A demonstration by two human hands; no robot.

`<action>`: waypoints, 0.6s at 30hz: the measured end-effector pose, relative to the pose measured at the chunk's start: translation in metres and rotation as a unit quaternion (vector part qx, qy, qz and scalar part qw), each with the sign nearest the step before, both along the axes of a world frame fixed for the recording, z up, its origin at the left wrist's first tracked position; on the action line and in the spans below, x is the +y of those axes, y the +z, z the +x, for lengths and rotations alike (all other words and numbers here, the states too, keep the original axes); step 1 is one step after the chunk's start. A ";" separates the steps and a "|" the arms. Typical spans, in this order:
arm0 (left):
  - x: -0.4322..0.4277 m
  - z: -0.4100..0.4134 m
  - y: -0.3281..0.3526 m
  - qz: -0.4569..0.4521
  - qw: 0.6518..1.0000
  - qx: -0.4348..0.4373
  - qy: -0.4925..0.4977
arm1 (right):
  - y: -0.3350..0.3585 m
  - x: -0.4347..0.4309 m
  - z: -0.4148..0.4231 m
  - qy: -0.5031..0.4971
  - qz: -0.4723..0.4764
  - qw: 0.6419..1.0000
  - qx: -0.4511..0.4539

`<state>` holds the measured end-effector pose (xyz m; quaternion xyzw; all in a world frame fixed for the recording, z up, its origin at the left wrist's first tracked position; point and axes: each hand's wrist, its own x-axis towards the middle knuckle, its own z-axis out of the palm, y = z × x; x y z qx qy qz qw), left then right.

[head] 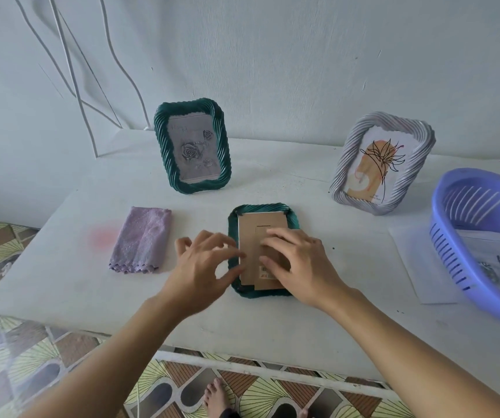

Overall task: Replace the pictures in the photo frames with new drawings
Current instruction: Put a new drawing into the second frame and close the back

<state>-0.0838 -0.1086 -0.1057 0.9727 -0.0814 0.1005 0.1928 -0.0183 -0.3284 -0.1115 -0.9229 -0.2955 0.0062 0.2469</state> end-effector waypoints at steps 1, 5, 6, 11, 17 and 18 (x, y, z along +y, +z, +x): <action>-0.001 -0.011 -0.001 0.016 1.000 0.005 -0.011 | 0.000 0.000 -0.001 0.002 -0.005 1.000 0.001; -0.005 -0.030 -0.002 0.049 0.998 0.026 -0.010 | 0.000 -0.002 -0.001 0.010 -0.030 0.999 0.007; -0.005 -0.029 0.000 0.051 0.998 0.027 -0.010 | 0.000 -0.002 -0.001 0.014 -0.040 0.999 0.005; -0.010 -0.020 0.012 0.091 0.995 0.024 -0.027 | 0.002 -0.003 0.001 0.022 -0.060 0.998 0.004; -0.012 -0.024 0.005 0.116 0.992 -0.031 -0.048 | -0.001 -0.002 -0.004 0.022 -0.078 0.997 -0.007; -0.012 -0.025 0.002 0.105 0.993 -0.041 -0.041 | -0.001 -0.002 -0.005 0.022 -0.076 0.997 -0.008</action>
